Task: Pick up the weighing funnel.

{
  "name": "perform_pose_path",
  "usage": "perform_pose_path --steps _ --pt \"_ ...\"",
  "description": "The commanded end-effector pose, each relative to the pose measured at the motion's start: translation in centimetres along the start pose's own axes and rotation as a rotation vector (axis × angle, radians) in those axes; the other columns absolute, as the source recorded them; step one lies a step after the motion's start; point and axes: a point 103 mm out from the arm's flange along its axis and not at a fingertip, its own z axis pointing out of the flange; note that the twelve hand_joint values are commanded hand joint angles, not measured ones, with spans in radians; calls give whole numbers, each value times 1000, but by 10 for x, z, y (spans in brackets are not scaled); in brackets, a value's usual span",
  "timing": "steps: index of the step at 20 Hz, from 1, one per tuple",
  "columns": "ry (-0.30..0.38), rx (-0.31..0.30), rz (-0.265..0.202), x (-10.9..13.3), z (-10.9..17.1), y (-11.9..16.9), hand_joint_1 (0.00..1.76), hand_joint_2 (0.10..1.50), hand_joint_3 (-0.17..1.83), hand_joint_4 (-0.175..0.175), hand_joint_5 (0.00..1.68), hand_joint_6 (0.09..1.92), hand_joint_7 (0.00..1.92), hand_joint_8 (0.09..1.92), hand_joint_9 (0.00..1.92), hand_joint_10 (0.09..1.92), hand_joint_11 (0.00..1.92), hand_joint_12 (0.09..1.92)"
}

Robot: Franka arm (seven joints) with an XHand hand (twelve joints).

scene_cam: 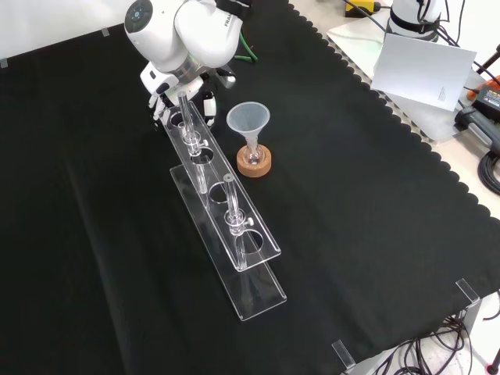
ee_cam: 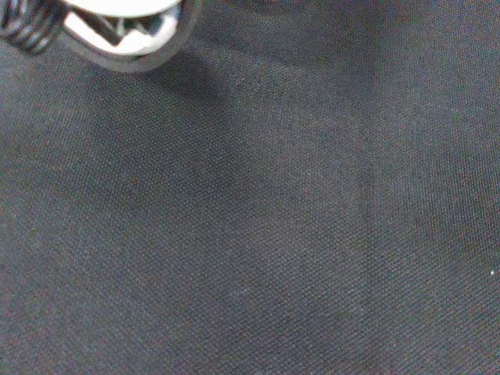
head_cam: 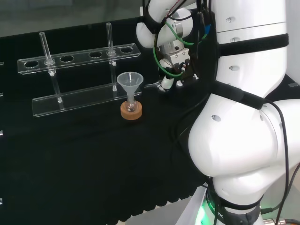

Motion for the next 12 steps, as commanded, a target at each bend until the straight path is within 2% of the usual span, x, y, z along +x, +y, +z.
perform_pose_path --steps 1,10,11,12 --pt "1 4 4 -1 1 1 905 604 618 5 781 736 493 690 769 527 490 1326" --pt "4 12 7 -2 5 3 905 597 642 4 767 762 499 684 777 518 496 1318" --pt "3 11 10 -2 5 3 905 604 645 10 816 754 502 685 778 518 496 1319" --pt "-6 10 18 -4 6 3 971 650 629 71 953 774 527 687 795 519 503 1316"
